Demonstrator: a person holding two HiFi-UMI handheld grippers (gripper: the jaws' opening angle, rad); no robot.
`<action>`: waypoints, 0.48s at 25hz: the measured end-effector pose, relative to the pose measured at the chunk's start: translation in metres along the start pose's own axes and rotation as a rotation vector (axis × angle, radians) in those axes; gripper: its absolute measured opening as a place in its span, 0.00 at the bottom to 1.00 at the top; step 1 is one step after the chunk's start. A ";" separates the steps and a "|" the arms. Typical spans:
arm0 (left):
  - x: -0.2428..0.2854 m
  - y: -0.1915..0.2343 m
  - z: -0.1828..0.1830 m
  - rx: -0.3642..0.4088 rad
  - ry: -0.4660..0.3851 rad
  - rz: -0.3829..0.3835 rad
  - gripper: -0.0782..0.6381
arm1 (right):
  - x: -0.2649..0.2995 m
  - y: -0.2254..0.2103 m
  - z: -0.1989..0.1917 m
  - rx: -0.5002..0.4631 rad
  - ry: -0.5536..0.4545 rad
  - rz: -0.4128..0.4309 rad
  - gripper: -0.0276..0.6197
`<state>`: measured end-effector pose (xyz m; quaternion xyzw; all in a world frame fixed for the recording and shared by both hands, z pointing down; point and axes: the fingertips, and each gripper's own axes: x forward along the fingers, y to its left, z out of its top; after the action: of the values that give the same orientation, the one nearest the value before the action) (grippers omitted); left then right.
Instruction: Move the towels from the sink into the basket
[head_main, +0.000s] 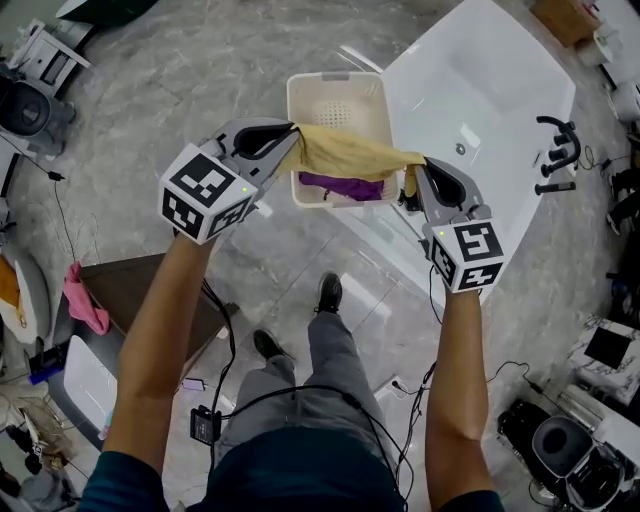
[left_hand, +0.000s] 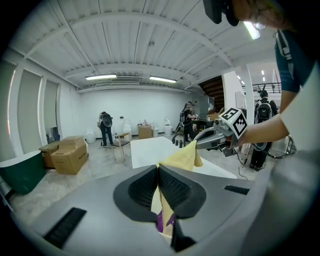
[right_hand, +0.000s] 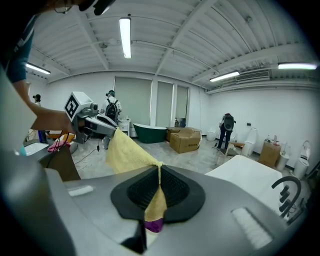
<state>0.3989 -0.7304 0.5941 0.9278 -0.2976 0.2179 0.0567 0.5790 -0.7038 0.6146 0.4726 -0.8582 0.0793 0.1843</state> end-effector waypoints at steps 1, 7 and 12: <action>0.006 0.001 -0.005 -0.005 0.006 -0.002 0.13 | 0.004 -0.003 -0.006 0.004 0.005 0.001 0.08; 0.042 0.008 -0.034 -0.036 0.039 -0.005 0.13 | 0.027 -0.018 -0.044 0.027 0.040 0.013 0.08; 0.062 0.011 -0.057 -0.057 0.064 -0.008 0.13 | 0.042 -0.024 -0.072 0.051 0.062 0.019 0.08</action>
<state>0.4166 -0.7587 0.6727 0.9195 -0.2978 0.2389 0.0935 0.5958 -0.7269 0.6958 0.4663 -0.8541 0.1178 0.1980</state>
